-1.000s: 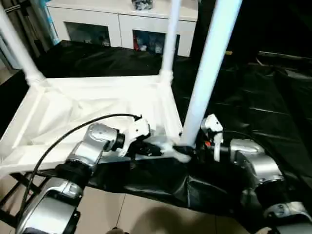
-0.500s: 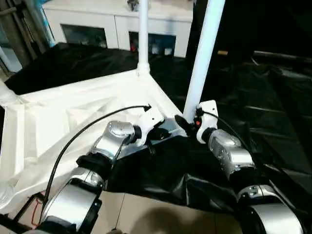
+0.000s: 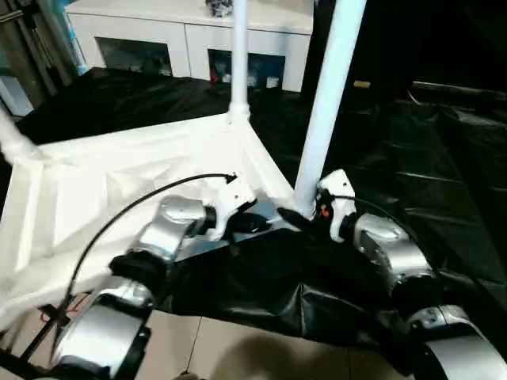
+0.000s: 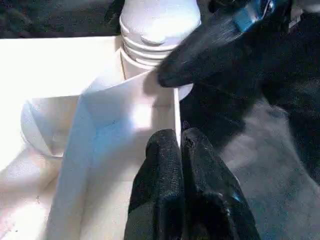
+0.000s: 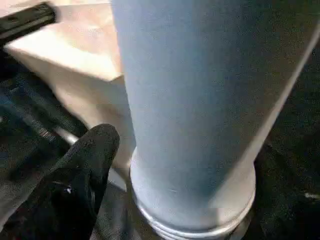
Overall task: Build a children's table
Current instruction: Rotate leg to tighten
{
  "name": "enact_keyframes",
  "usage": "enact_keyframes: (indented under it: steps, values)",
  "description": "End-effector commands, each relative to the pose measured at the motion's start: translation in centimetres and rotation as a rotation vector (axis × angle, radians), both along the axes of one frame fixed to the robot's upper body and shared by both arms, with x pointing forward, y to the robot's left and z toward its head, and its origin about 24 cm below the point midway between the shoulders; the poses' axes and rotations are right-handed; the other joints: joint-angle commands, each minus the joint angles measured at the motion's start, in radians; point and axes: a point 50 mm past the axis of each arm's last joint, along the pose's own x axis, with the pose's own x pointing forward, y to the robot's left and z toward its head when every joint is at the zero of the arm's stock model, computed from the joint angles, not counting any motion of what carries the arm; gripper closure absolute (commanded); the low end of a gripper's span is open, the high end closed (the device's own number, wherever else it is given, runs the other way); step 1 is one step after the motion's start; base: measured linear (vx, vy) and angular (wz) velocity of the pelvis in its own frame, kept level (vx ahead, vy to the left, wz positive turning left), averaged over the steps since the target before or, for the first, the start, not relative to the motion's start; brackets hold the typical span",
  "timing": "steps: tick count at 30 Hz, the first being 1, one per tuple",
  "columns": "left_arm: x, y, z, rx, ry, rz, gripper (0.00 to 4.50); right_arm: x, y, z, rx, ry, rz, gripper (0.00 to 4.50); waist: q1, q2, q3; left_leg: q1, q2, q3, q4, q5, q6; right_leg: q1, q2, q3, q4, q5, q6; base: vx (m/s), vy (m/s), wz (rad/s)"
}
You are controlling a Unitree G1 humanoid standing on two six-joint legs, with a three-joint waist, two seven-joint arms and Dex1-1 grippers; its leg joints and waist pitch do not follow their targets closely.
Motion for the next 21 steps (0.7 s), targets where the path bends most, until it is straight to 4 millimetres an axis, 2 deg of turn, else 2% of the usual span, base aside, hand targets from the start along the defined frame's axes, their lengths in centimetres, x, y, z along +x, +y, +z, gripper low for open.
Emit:
enact_keyframes:
  steps: [1, 5, 7, 9, 14, 17, 21]
  values:
    - [-0.6, -1.1, 0.3, -0.017, -0.011, -0.107, 4.50, -1.3, 1.0, -1.3, 0.001, 0.087, 0.114, 0.59, 0.004, -0.005, -0.059, 0.009, 0.037, -0.017, -0.068, -0.249, 0.060, 0.049, -0.068, 0.057, -0.085, -0.267, -0.204, 0.000, 0.000, 0.00]
    - [-1.1, -0.1, 0.3, -0.014, 0.016, -0.153, 4.50, -2.0, 0.1, -1.1, 0.008, 0.107, 0.195, 0.59, 0.005, -0.007, -0.059, 0.009, 0.039, -0.017, -0.068, -0.243, 0.057, 0.048, -0.068, 0.057, -0.083, -0.261, -0.206, 0.000, 0.000, 0.00]
    - [-1.2, 0.2, 0.4, -0.012, 0.025, -0.175, 4.50, -2.3, -0.2, -1.0, 0.005, 0.117, 0.218, 0.92, 0.006, -0.005, -0.060, 0.009, 0.039, -0.016, -0.068, -0.233, 0.060, 0.048, -0.068, 0.057, -0.081, -0.246, -0.211, 0.000, 0.000, 0.00]
    - [-1.3, 0.4, 0.4, -0.009, 0.029, -0.184, 4.50, -2.4, -0.4, -1.0, 0.003, 0.122, 0.226, 1.04, 0.006, -0.006, -0.060, 0.008, 0.038, -0.016, -0.068, -0.227, 0.061, 0.047, -0.067, 0.057, -0.081, -0.245, -0.213, 0.000, 0.000, 0.00]
    - [-1.4, 0.5, 0.3, -0.007, 0.038, -0.191, 4.50, -2.6, -0.4, -1.0, 0.001, 0.129, 0.235, 1.39, 0.007, -0.006, -0.059, 0.011, 0.037, -0.016, -0.068, -0.239, 0.049, 0.046, -0.069, 0.057, -0.086, -0.284, -0.200, 0.000, 0.000, 0.00]
    - [-1.5, 0.4, 0.3, -0.008, 0.042, -0.194, 4.50, -2.7, -0.2, -1.0, 0.007, 0.131, 0.233, 1.67, 0.008, -0.007, -0.060, 0.009, 0.037, -0.017, -0.068, -0.231, 0.048, 0.047, -0.069, 0.057, -0.083, -0.269, -0.201, 0.000, 0.000, 0.00]
    - [-1.4, 0.0, 0.3, -0.014, 0.036, -0.174, 4.50, -2.7, 0.0, -1.1, 0.017, 0.133, 0.220, 1.72, 0.008, -0.005, -0.060, 0.010, 0.038, -0.016, -0.068, -0.227, 0.050, 0.045, -0.068, 0.057, -0.082, -0.253, -0.209, 0.000, 0.000, 0.00]
